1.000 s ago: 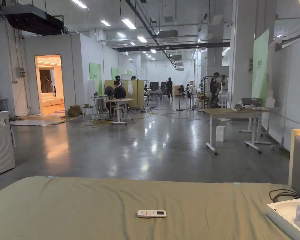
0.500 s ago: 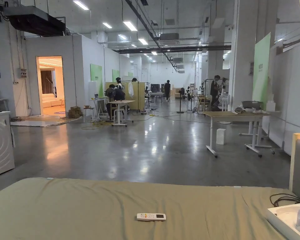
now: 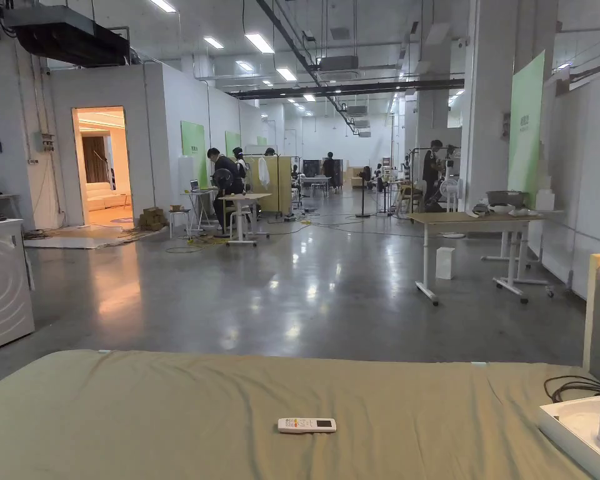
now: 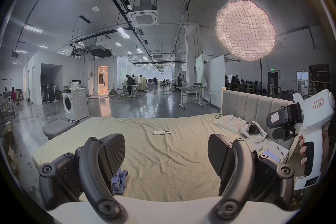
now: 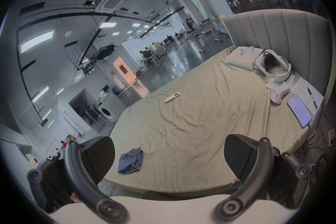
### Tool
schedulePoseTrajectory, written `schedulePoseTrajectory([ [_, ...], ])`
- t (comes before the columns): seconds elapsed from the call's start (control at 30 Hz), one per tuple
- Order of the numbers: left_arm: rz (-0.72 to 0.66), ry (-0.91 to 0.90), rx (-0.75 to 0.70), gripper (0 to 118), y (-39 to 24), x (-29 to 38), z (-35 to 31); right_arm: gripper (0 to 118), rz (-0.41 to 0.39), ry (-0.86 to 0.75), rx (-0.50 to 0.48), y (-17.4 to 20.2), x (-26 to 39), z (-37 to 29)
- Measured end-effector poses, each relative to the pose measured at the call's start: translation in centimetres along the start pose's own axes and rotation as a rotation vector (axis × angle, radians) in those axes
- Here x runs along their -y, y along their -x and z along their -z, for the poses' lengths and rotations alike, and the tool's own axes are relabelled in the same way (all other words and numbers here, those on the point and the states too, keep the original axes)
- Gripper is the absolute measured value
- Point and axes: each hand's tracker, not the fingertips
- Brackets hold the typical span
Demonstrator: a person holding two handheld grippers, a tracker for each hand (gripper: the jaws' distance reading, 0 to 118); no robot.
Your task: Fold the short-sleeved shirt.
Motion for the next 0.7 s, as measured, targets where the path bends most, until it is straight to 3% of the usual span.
schedulePoseTrajectory([
  [0.1, 0.013, -0.003, -0.003, 97, -0.2, -0.1, 0.0, 110, 0.005, -0.015, 0.06, 0.1, -0.1, 0.1],
  [0.37, 0.019, -0.016, 0.025, 97, -1.0, -0.6, 0.1, 118, -0.045, -0.088, 0.025, -0.9, 0.0, -0.3],
  [0.53, 0.019, -0.022, 0.035, 97, -1.2, -0.7, 0.1, 118, -0.237, -0.218, -0.006, -1.0, 0.6, -1.5],
  [0.7, 0.016, -0.035, 0.025, 97, -1.1, -0.9, 0.0, 118, -0.478, -0.396, 0.059, 1.7, 1.5, -3.6],
])
